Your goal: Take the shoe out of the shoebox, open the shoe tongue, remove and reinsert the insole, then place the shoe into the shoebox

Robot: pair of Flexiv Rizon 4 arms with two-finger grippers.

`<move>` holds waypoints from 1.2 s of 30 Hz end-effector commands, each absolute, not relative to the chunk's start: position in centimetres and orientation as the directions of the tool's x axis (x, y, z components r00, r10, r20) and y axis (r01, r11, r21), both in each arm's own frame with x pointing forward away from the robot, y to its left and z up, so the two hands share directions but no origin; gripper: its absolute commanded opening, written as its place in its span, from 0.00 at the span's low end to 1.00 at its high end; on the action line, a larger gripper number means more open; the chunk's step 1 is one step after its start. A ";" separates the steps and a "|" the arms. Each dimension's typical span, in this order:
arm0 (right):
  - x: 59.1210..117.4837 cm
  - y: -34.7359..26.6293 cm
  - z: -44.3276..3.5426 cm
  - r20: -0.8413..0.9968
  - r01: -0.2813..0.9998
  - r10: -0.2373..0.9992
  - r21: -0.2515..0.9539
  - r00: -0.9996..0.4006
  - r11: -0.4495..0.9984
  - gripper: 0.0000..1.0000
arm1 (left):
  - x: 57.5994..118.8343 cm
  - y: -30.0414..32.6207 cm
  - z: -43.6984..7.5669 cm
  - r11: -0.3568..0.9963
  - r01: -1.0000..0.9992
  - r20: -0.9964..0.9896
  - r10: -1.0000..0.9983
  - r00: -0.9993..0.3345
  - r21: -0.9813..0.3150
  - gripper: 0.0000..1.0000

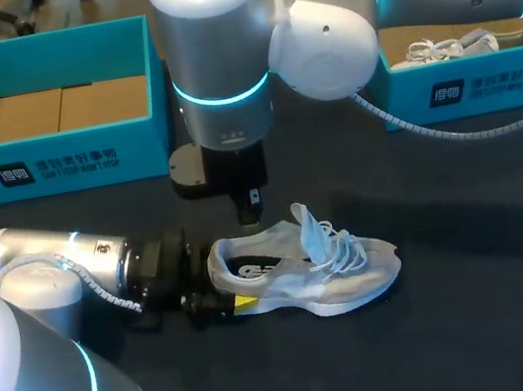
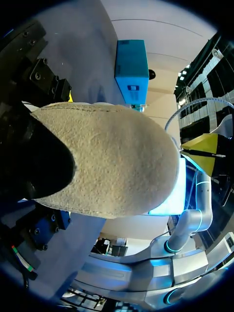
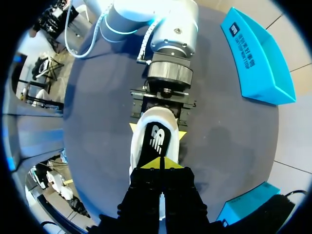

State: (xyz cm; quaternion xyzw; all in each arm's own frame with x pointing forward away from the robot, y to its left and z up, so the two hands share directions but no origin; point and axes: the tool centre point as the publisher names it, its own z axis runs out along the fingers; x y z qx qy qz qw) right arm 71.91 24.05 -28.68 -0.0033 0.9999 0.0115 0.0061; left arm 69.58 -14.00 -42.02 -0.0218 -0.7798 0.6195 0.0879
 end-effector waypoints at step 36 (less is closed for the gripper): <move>74.7 22.1 -32.9 0.096 -0.035 -0.038 0.036 -0.995 0.999 0.00 | 69.6 -14.1 -42.2 0.234 -0.076 0.111 0.143 -0.983 -0.969 0.00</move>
